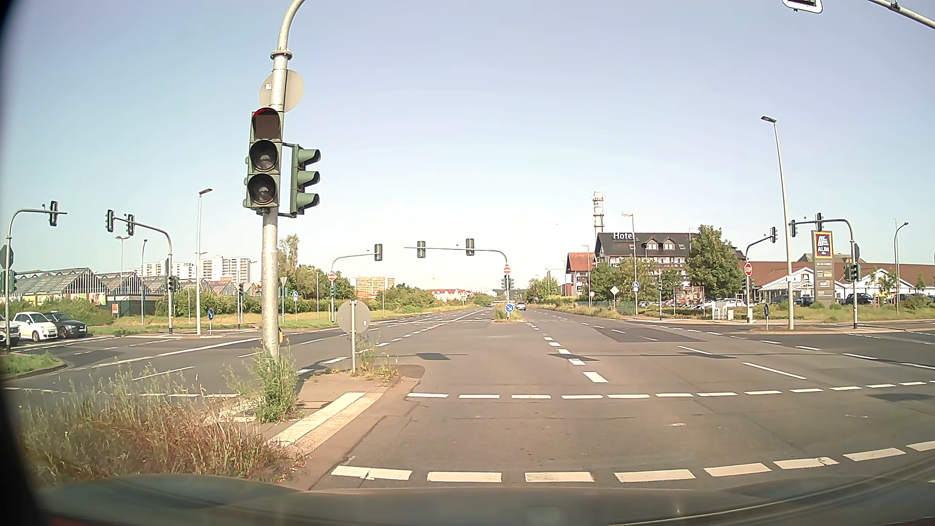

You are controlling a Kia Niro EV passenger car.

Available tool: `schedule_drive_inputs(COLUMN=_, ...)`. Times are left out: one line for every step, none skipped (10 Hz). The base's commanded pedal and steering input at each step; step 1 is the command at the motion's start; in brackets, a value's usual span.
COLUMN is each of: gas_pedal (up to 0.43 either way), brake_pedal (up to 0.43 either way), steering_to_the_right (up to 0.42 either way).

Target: Follow the waypoints while adhering to traffic rules and regulations

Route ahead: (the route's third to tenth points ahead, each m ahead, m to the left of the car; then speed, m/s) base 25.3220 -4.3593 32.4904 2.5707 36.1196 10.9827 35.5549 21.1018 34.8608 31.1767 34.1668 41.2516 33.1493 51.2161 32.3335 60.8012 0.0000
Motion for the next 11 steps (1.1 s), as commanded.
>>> schedule_drive_inputs(gas_pedal=0.000, brake_pedal=0.293, steering_to_the_right=-0.001)
schedule_drive_inputs(gas_pedal=0.000, brake_pedal=0.293, steering_to_the_right=-0.002)
schedule_drive_inputs(gas_pedal=0.000, brake_pedal=0.299, steering_to_the_right=-0.001)
schedule_drive_inputs(gas_pedal=0.000, brake_pedal=0.293, steering_to_the_right=-0.001)
schedule_drive_inputs(gas_pedal=0.000, brake_pedal=0.299, steering_to_the_right=-0.002)
schedule_drive_inputs(gas_pedal=0.000, brake_pedal=0.299, steering_to_the_right=-0.002)
schedule_drive_inputs(gas_pedal=0.000, brake_pedal=0.299, steering_to_the_right=-0.001)
schedule_drive_inputs(gas_pedal=0.000, brake_pedal=0.299, steering_to_the_right=-0.002)
schedule_drive_inputs(gas_pedal=0.000, brake_pedal=0.293, steering_to_the_right=-0.001)
schedule_drive_inputs(gas_pedal=0.000, brake_pedal=0.299, steering_to_the_right=-0.001)
schedule_drive_inputs(gas_pedal=0.000, brake_pedal=0.293, steering_to_the_right=-0.002)
